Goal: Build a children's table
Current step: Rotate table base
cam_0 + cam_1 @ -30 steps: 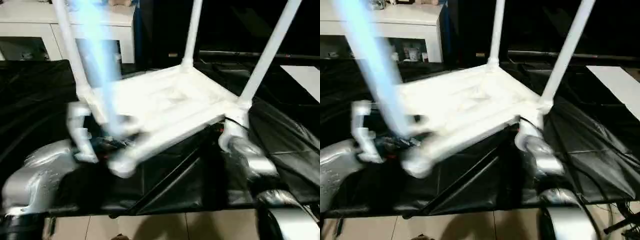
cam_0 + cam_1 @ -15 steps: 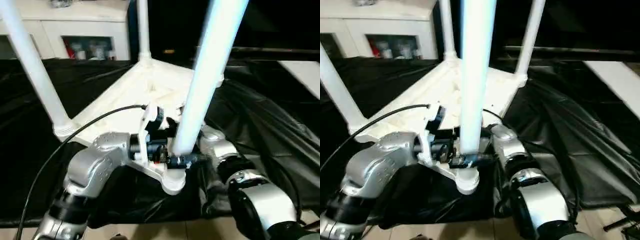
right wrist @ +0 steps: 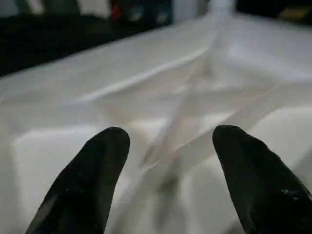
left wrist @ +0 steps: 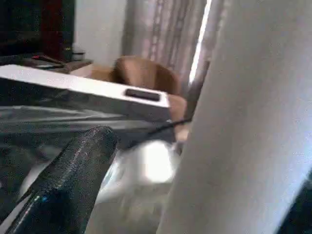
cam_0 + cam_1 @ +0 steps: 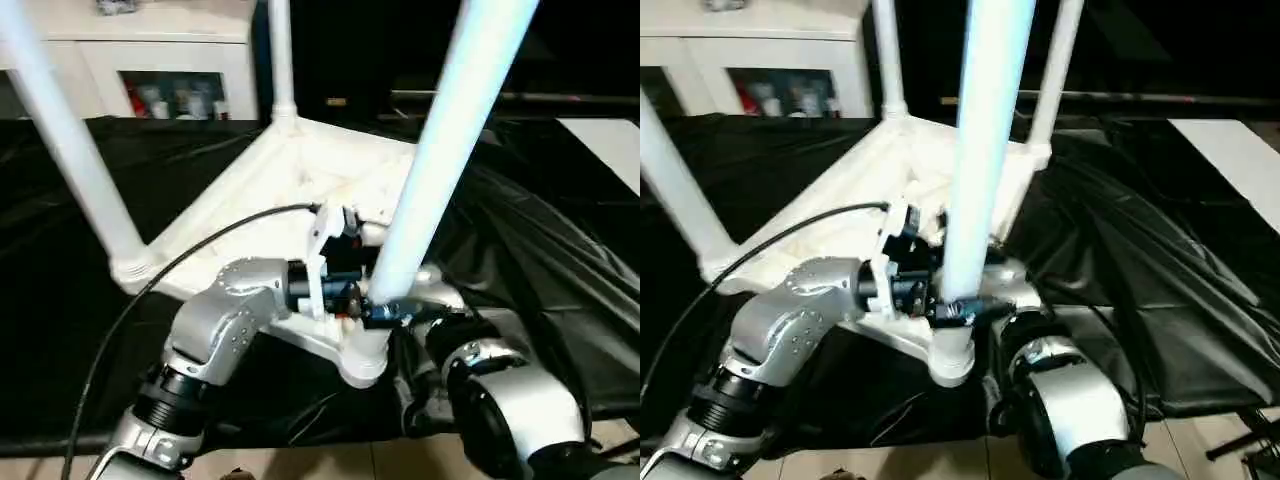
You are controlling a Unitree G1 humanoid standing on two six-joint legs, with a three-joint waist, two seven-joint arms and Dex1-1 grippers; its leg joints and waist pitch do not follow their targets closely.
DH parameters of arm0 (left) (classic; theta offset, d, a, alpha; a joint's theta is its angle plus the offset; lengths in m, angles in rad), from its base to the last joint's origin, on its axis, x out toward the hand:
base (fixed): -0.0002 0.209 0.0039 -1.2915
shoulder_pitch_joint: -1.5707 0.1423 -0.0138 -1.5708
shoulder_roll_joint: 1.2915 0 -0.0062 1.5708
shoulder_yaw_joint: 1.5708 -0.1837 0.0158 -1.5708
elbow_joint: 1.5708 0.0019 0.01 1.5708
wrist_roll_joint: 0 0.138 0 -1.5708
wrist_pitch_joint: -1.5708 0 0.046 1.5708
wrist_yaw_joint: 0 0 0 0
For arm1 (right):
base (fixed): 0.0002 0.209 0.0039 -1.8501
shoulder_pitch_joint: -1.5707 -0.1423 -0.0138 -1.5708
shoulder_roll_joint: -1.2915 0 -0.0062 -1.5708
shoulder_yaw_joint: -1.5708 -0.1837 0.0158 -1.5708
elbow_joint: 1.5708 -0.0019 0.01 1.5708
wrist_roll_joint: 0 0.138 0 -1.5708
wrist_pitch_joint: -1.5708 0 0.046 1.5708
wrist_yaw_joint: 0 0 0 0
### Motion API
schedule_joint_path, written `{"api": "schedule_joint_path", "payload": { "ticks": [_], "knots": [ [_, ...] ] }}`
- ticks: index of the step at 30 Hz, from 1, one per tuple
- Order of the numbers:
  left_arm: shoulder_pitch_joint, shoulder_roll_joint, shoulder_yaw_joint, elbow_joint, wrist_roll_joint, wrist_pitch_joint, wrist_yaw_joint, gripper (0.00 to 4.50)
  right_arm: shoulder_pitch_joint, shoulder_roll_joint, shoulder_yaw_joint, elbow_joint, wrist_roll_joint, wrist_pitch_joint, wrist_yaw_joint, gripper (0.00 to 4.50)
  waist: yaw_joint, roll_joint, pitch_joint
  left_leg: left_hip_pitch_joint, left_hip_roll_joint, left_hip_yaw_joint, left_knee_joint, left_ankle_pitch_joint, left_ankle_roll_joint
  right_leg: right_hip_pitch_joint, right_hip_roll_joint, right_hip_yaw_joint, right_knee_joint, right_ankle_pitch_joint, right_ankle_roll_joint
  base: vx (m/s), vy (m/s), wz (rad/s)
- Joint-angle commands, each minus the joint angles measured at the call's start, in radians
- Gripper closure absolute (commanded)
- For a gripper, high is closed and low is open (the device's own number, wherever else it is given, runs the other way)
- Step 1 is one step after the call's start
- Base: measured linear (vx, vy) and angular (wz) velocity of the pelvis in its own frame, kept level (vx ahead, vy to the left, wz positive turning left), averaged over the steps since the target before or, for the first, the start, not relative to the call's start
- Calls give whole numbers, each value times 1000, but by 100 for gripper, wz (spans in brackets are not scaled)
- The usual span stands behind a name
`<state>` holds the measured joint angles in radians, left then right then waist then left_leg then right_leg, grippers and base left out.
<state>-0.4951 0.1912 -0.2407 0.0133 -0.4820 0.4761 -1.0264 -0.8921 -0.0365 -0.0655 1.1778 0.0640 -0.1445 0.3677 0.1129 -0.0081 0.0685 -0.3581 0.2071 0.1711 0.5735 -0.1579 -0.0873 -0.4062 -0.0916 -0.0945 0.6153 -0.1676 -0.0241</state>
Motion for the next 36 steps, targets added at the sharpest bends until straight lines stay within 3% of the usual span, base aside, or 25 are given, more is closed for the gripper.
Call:
{"api": "schedule_joint_path", "payload": {
  "ticks": [1,2,5,8,9,12,16,18,19,22,29,36],
  "knots": [
    [6,20,22,-8,13,-14,-4,3,-6,-71,-24,-6,-28,-8,-102,129,-1,4,-73,15,18,2,-65,-314,-15,47,-47,50,-77,-314,-166,0,0,0],
    [9,25,27,-10,12,-15,-5,3,-3,-96,-20,3,-42,5,-134,129,2,5,-73,18,18,2,-64,-315,-20,45,-47,50,-77,-314,-165,0,0,0],
    [17,38,40,-18,3,-14,-7,3,13,-164,-8,23,-75,41,-177,129,0,-3,-75,2,10,3,-61,-303,-19,57,-46,48,-75,-313,-146,0,0,0],
    [27,52,43,-27,-3,-12,-14,3,35,-216,6,39,-89,69,-152,129,-9,-10,-73,-4,6,2,-58,-303,-8,58,-46,44,-82,-366,-120,0,0,0],
    [30,56,43,-30,-6,-11,-16,3,42,-228,6,43,-87,75,-139,129,-9,-9,-75,2,7,4,-55,-304,-3,53,-48,46,-86,-379,-117,0,0,0],
    [38,65,37,-41,-14,-6,-28,3,59,-245,10,61,-76,91,-41,129,-10,-8,-75,-1,8,4,-55,-289,6,53,-46,45,-83,-352,-134,0,0,0],
    [44,68,25,-56,-25,3,-43,3,72,-217,18,68,-69,78,68,129,-16,-3,-76,-6,13,2,-54,-287,20,57,-46,43,-77,-318,-171,0,0,0],
    [47,67,18,-64,-30,11,-52,3,79,-186,28,63,-63,64,147,129,-13,4,-77,0,17,3,-54,-283,21,53,-47,45,-75,-303,-193,0,0,0],
    [47,67,18,-64,-30,11,-52,3,79,-186,28,63,-63,64,147,129,-13,2,-77,-1,17,4,-54,-289,21,55,-46,44,-75,-297,-198,0,0,0],
    [50,67,5,-79,-42,27,-61,3,84,-146,40,54,-46,40,294,129,-13,-2,-76,-4,20,2,-56,-291,26,58,-48,43,-75,-306,-200,0,0,0],
    [56,75,-24,-99,-54,52,-89,3,90,-116,138,48,-104,-19,547,129,-12,-2,-75,-8,22,1,-55,-283,33,58,-51,43,-75,-324,-205,0,0,0],
    [34,50,-40,-61,-17,24,-70,3,72,-102,185,65,-173,-77,523,129,-11,-5,-73,-1,24,1,-57,-296,29,53,-53,46,-76,-334,-213,0,0,0]
  ]
}}
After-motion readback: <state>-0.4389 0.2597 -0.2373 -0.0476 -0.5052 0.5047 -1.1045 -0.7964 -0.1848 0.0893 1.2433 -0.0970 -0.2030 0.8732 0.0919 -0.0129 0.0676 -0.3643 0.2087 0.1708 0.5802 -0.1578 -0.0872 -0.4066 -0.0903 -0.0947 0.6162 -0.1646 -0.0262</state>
